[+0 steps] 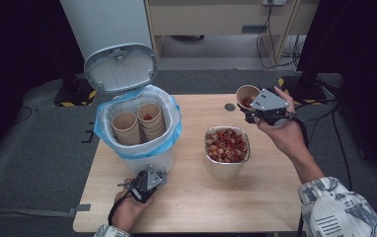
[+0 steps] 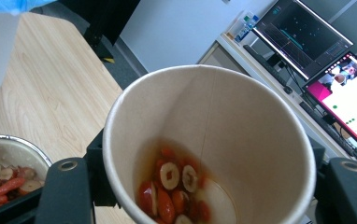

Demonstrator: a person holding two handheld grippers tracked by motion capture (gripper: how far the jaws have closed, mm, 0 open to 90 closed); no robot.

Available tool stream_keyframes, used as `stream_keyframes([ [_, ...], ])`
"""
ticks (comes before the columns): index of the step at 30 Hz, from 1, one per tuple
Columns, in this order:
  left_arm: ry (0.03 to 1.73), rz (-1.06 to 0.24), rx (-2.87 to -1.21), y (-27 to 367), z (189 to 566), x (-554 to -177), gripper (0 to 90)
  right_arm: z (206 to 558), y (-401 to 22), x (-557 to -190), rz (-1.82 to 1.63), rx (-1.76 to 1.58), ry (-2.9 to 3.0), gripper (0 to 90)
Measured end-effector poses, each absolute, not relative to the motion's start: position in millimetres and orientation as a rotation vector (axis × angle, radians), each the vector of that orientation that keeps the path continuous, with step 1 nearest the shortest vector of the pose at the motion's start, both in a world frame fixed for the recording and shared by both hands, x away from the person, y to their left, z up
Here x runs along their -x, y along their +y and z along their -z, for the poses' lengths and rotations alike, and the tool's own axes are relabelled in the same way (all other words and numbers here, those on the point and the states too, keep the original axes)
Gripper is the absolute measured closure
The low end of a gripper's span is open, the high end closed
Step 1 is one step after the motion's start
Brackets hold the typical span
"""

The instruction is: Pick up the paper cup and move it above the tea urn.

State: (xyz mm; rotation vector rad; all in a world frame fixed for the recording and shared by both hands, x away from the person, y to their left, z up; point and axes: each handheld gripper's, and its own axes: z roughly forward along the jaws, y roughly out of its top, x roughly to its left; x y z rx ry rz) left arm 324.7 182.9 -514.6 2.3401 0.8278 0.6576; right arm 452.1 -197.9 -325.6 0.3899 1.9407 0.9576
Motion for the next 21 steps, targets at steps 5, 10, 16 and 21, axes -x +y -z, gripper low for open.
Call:
stream_keyframes([
  [5, 0.83, -0.657, -2.338, 183, 515, -325, 89.8, 324, -201, -453, -0.964, -0.393, 1.932, 32.4],
  [10, 0.829, -0.656, -2.341, 183, 514, -325, 89.8, 325, -195, -451, -0.968, -0.373, 1.94, 32.4],
  [16, 0.828, -0.657, -2.341, 183, 514, -325, 89.8, 325, -191, -448, -0.91, -0.317, 1.947, 32.3],
  [21, 0.826, -0.658, -2.341, 183, 514, -325, 89.8, 322, -191, -445, -0.86, -0.276, 1.939, 32.3],
])
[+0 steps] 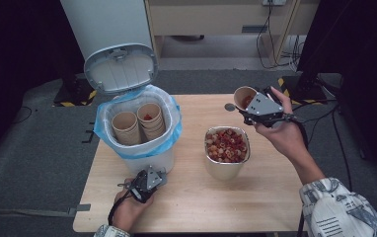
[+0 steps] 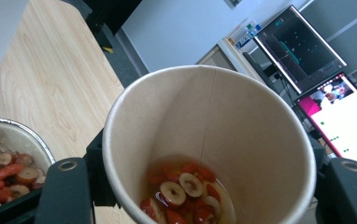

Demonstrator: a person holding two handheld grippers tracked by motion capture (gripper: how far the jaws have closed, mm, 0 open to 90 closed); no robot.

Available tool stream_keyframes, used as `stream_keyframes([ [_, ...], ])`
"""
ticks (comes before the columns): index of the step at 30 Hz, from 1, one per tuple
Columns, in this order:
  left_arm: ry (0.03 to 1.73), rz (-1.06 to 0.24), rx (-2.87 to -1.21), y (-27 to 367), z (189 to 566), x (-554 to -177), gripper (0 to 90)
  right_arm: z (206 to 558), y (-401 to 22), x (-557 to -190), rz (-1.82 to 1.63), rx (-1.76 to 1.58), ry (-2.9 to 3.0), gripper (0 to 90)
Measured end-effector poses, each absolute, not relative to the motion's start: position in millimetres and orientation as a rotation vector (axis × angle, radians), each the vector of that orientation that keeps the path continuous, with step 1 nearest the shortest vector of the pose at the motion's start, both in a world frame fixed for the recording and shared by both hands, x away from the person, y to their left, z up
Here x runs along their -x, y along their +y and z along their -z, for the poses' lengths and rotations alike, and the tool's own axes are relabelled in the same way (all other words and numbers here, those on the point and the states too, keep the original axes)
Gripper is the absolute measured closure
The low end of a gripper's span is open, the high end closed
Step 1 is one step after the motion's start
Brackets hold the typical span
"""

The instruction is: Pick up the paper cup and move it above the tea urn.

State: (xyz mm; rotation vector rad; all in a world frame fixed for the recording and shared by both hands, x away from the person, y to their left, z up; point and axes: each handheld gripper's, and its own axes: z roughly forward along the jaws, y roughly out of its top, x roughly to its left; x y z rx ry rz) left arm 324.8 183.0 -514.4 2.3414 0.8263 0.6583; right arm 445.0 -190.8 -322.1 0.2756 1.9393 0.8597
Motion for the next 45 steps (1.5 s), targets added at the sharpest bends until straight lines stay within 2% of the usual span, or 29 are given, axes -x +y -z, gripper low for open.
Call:
stream_keyframes([
  [45, 0.827, -0.655, -2.34, 183, 514, -325, 89.7, 315, -172, -436, -0.663, -0.077, 1.935, 32.1],
])
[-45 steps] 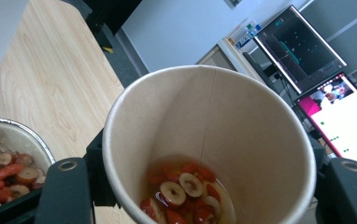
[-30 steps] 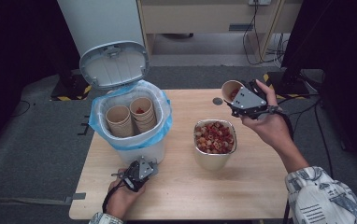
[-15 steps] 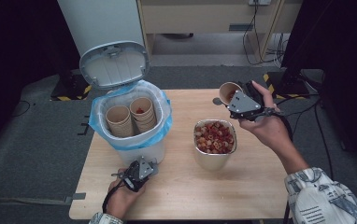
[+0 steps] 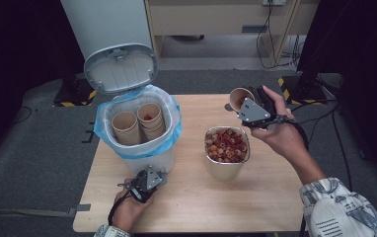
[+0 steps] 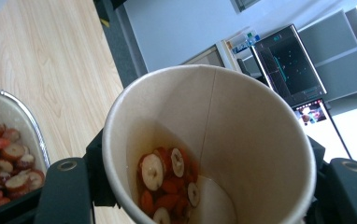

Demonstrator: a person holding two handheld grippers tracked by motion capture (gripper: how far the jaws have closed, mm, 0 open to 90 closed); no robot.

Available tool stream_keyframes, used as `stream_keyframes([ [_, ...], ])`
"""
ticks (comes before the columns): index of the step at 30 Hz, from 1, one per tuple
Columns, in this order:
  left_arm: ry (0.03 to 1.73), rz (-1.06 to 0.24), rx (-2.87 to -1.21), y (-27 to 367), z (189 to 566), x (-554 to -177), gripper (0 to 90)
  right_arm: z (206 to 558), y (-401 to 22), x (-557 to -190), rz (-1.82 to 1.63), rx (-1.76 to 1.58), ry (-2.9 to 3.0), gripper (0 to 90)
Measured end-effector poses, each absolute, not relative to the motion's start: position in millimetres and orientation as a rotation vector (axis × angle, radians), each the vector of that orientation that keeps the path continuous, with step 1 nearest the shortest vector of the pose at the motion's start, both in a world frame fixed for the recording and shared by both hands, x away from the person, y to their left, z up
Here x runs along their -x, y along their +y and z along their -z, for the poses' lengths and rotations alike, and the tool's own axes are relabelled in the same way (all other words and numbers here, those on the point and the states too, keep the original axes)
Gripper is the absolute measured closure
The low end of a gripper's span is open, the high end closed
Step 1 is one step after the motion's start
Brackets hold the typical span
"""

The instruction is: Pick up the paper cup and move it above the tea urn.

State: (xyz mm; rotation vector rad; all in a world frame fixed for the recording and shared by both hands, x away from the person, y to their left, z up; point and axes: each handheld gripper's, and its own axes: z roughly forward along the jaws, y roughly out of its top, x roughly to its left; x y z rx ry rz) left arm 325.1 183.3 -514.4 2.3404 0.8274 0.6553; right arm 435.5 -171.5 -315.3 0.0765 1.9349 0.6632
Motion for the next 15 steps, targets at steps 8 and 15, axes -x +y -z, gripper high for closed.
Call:
stream_keyframes([
  [8, 0.828, -0.655, -2.34, 183.3, 514.4, -325.1, 89.8, 312.7, -171.0, -433.1, -0.586, -0.021, 1.92, 32.2],
  [15, 0.828, -0.656, -2.341, 183.2, 514.3, -325.1, 89.8, 311.4, -171.7, -431.2, -0.541, 0.006, 1.915, 32.4],
])
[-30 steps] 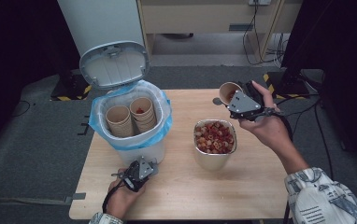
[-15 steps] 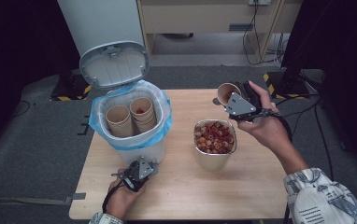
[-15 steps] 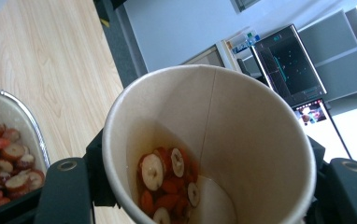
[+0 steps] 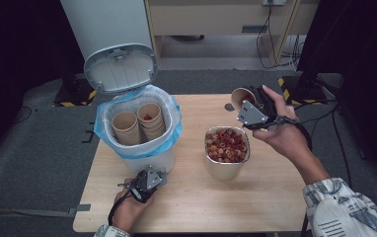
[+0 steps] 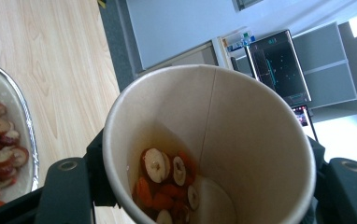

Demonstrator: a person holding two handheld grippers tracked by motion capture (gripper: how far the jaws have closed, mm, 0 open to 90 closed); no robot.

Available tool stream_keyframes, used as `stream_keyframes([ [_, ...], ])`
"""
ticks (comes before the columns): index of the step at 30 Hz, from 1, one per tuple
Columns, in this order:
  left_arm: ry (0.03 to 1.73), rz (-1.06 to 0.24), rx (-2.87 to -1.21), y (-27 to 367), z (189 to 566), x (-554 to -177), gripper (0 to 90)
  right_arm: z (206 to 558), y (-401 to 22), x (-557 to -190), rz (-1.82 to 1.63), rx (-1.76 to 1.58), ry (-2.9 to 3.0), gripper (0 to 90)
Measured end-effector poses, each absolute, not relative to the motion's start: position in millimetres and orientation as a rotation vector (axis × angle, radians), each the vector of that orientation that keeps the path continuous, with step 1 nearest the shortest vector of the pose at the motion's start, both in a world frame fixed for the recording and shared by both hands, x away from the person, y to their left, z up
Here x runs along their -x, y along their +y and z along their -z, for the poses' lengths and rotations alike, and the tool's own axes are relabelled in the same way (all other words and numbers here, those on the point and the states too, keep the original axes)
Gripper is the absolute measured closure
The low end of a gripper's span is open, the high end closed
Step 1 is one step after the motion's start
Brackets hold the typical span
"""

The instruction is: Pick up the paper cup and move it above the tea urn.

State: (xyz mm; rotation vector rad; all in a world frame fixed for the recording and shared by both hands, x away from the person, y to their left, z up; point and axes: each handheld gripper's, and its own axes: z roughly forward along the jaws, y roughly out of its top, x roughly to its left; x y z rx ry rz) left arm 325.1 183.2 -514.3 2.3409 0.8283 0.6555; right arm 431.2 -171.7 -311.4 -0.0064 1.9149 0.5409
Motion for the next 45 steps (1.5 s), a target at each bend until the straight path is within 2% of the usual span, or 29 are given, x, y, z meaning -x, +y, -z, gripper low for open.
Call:
stream_keyframes([
  [45, 0.83, -0.653, -2.34, 183, 514, -325, 89.7, 310, -158, -423, -0.368, 0.175, 1.891, 32.4],
])
